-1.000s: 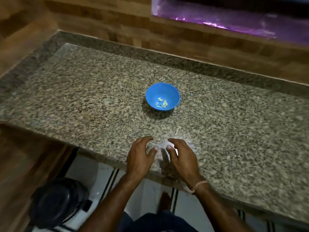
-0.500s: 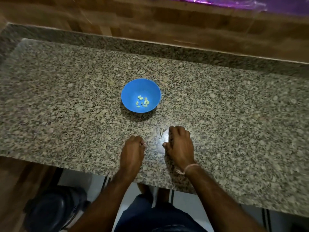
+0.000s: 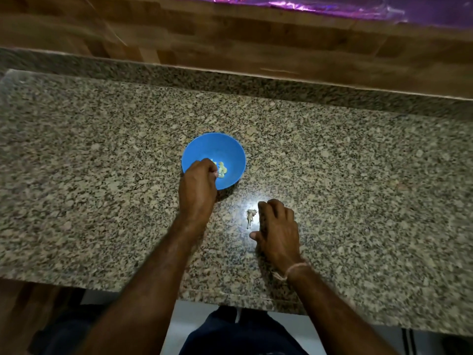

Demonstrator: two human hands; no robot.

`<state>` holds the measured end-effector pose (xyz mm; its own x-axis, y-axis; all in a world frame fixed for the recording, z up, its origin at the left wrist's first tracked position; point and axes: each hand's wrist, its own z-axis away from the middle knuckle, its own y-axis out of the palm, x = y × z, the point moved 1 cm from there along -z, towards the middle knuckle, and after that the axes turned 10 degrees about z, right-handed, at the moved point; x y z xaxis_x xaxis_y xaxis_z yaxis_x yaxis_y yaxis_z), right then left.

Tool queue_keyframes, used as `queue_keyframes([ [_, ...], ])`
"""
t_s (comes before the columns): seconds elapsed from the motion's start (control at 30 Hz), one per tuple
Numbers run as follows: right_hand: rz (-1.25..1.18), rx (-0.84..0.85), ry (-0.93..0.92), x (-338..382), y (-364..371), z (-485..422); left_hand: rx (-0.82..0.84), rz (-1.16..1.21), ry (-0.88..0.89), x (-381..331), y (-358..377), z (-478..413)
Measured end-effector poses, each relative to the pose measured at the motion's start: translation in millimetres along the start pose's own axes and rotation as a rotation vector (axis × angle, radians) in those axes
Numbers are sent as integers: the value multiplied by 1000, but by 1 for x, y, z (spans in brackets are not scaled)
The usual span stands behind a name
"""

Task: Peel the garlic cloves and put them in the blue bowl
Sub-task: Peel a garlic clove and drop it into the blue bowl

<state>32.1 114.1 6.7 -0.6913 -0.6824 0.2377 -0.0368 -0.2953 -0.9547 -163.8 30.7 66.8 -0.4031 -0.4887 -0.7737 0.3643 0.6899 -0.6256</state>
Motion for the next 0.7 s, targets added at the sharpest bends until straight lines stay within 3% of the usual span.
queue_keyframes([
  [0.07,-27,-9,15,0,2,1,-19,-63,44,2,-1,-1],
  [0.17,-75,-17,40,-1,3,1,27,46,183,-5,12,33],
  [0.3,-137,-37,29,-6,8,2,306,157,7,0,56,85],
  [0.43,-201,-55,-39,-15,10,2,282,57,-64,6,79,86],
  [0.5,-243,-34,-71,-22,10,-1,226,121,-104,7,83,87],
  [0.57,-488,-32,-64,-29,9,-3,173,338,-289,4,85,91],
  [0.63,-844,16,44,-34,5,-1,132,677,-599,-4,88,96],
  [0.7,-1073,105,139,-36,-3,1,123,897,-786,-10,90,102],
])
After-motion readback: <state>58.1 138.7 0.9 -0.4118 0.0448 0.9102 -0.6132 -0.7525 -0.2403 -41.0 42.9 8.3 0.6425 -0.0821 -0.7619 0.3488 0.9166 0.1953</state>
